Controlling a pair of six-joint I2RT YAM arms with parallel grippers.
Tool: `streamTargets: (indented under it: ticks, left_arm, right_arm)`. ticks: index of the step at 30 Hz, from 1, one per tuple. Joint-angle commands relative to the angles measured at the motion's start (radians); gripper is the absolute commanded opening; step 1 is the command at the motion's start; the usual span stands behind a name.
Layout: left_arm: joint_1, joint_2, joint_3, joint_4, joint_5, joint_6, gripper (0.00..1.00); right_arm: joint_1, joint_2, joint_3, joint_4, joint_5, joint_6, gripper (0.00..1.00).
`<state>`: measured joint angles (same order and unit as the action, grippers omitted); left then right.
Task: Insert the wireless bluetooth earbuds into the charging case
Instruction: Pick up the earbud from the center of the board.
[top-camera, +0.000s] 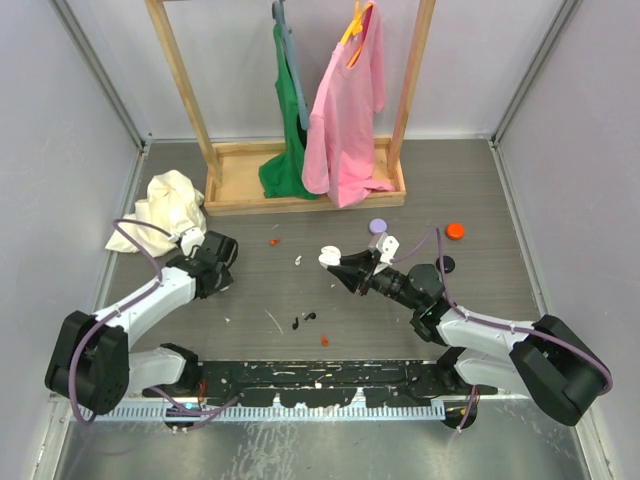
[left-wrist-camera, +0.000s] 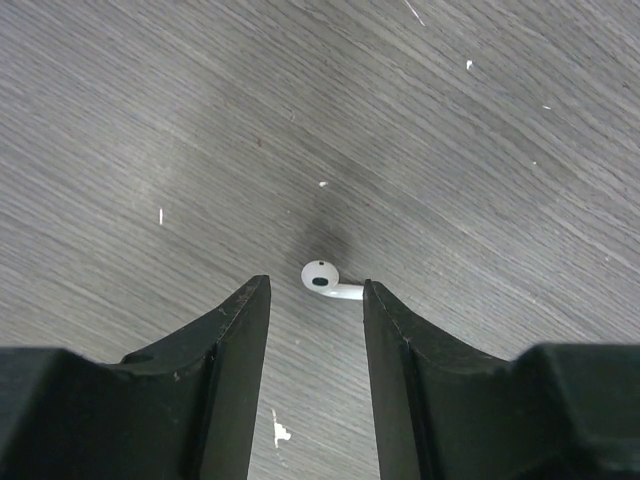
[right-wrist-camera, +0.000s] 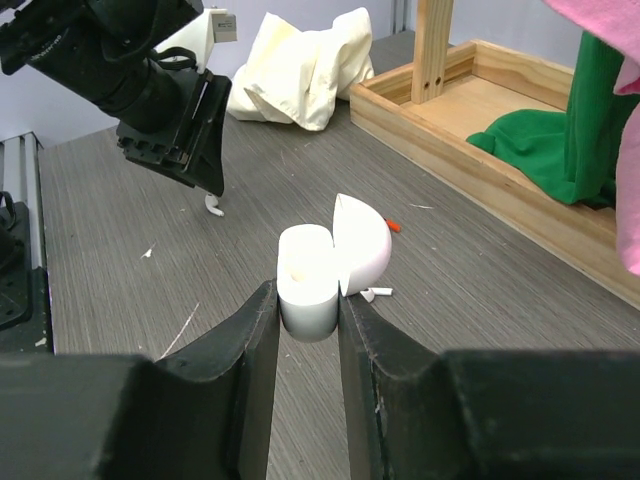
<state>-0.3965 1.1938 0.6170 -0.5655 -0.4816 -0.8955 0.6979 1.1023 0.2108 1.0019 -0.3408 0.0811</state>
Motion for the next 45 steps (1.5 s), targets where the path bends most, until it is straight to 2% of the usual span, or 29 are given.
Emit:
streamTargets:
  ticks: [1,8,15,21,27,31,39,45]
  left_arm:
    - [0.030,0.039,0.037,0.090,0.022,0.030,0.43]
    - [0.052,0.124,0.054,0.101,0.054,0.036,0.38]
    - [0.054,0.143,0.053,0.083,0.070,0.029,0.35]
    - [0.054,0.148,0.045,0.080,0.102,0.029,0.25]
    - [0.053,0.115,0.061,0.070,0.150,0.075,0.07]
    - [0.045,0.084,0.097,0.042,0.187,0.119,0.02]
    - [-0.104,-0.033,0.210,-0.058,0.106,0.198,0.00]
    - [-0.265,-0.094,0.257,-0.027,0.034,0.278,0.00]
  right_arm:
    - [-0.002,0.007,0.015,0.061,0.008,-0.010,0.01]
    - [-0.001,0.012,0.018,0.055,0.003,-0.012,0.01]
    - [-0.001,0.000,0.019,0.043,0.005,-0.016,0.01]
    - [-0.001,-0.010,0.017,0.035,0.014,-0.018,0.01]
    - [-0.001,-0.013,0.018,0.034,0.011,-0.022,0.01]
    - [-0.002,-0.009,0.015,0.040,0.009,-0.034,0.01]
    - [-0.001,0.009,-0.009,0.112,-0.005,-0.059,0.01]
    - [0.000,0.028,-0.022,0.150,-0.005,-0.072,0.01]
